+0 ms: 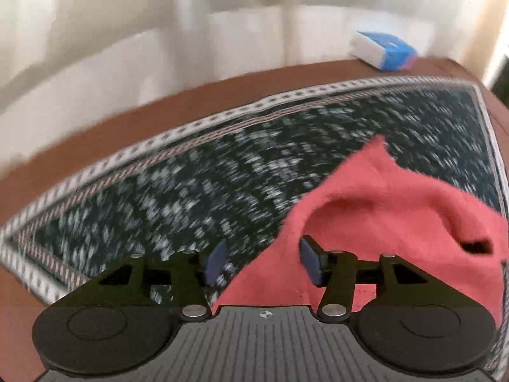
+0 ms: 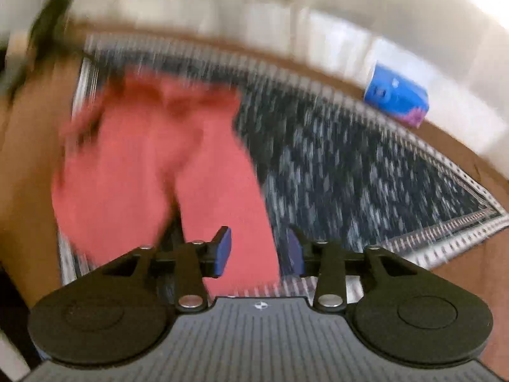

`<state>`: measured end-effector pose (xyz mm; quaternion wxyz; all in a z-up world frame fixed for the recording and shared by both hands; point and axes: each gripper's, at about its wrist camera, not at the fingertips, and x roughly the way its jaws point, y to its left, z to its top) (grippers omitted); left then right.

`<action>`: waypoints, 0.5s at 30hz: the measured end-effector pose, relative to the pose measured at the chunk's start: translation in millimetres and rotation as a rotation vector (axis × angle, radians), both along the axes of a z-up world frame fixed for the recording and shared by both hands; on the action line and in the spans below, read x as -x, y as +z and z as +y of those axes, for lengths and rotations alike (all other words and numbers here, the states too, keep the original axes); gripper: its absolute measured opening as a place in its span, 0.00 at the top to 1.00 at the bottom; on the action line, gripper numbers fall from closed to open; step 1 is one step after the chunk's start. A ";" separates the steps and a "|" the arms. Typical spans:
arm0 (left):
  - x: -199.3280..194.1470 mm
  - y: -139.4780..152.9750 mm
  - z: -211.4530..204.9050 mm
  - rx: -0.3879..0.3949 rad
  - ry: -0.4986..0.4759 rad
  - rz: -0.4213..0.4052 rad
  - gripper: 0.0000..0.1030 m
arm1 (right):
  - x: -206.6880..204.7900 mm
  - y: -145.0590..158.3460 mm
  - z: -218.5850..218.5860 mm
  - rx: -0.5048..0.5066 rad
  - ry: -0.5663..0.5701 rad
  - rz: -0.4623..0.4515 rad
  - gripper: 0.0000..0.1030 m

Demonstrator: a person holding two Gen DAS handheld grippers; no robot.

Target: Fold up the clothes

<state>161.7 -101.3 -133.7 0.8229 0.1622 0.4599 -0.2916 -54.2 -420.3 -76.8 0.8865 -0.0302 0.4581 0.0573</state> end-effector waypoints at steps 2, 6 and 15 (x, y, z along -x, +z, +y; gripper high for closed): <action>-1.3 -4.2 -15.1 -0.013 -0.041 -0.012 0.35 | -31.6 -6.2 0.1 -0.091 -0.035 -0.023 0.55; -6.4 -13.7 -43.4 -0.047 -0.092 -0.033 0.35 | -95.9 -37.2 10.9 -0.220 -0.057 -0.009 0.55; -20.2 -37.3 -69.3 -0.109 -0.134 -0.014 0.35 | -163.1 -90.3 12.5 -0.301 -0.014 0.076 0.55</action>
